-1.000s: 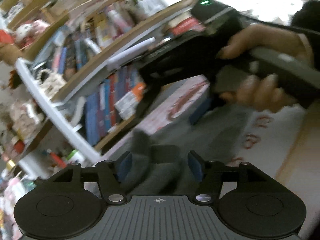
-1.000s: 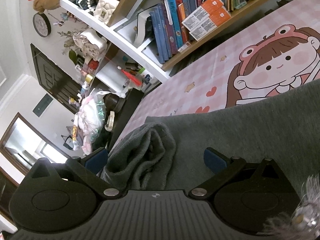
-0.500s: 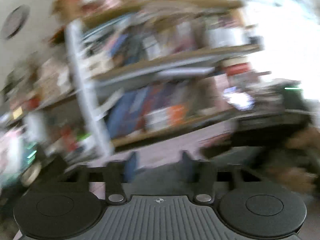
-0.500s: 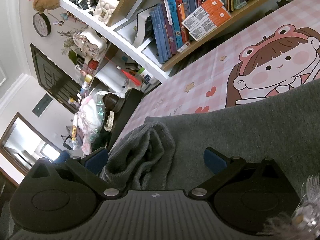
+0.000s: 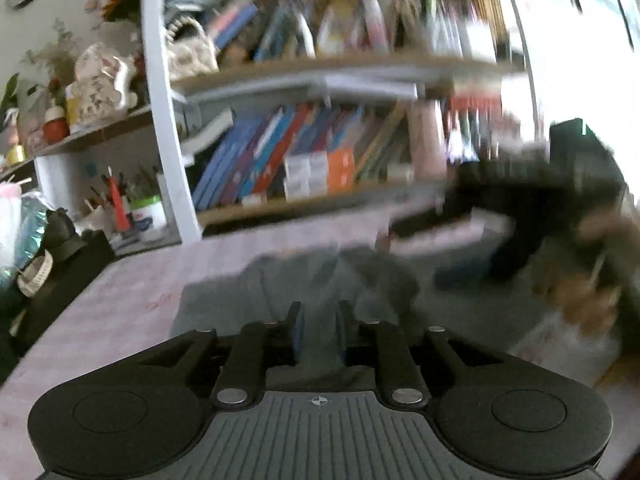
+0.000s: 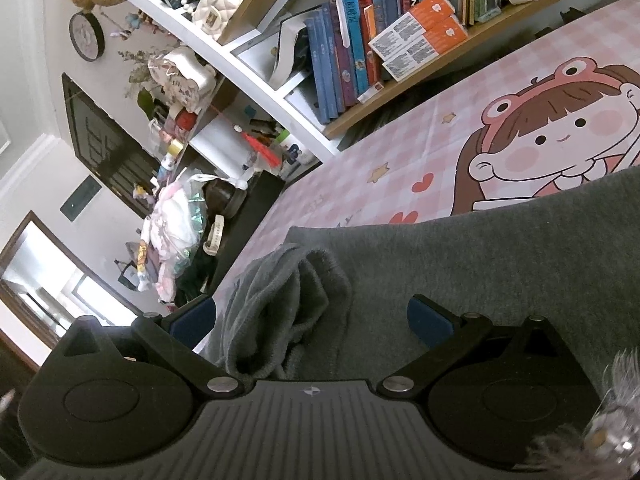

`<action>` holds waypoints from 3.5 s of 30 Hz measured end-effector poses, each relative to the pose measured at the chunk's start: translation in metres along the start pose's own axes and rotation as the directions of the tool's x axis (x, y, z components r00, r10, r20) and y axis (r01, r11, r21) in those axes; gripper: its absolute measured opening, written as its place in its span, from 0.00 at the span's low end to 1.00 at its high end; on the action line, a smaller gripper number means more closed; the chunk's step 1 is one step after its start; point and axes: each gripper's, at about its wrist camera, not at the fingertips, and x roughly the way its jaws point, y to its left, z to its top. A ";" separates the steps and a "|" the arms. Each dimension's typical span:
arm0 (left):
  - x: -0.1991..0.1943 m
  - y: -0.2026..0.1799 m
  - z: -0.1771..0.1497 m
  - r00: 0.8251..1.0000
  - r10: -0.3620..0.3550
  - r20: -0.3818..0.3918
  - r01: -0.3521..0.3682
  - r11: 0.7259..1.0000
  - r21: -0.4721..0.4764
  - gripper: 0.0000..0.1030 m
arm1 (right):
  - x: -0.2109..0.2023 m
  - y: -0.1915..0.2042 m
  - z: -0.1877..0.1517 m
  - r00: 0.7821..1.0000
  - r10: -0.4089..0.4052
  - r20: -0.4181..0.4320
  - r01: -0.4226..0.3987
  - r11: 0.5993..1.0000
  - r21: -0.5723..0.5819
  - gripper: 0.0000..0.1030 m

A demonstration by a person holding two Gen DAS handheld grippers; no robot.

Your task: Fold clothes

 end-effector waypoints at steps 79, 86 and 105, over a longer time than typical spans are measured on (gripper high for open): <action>-0.015 0.049 -0.038 0.988 -0.075 0.136 0.107 0.963 -0.248 1.00 | -0.163 -0.008 -0.037 0.784 -0.612 0.104 0.615 0.788 0.000 0.80; -0.019 0.052 -0.042 0.980 -0.101 0.172 0.144 0.956 -0.255 1.00 | -0.161 -0.021 -0.032 0.783 -0.615 0.094 0.607 0.788 0.100 0.81; -0.026 0.051 -0.046 0.959 -0.158 0.233 0.211 0.952 -0.223 1.00 | -0.107 -0.015 -0.013 0.750 -0.656 0.087 0.659 0.752 -0.017 0.38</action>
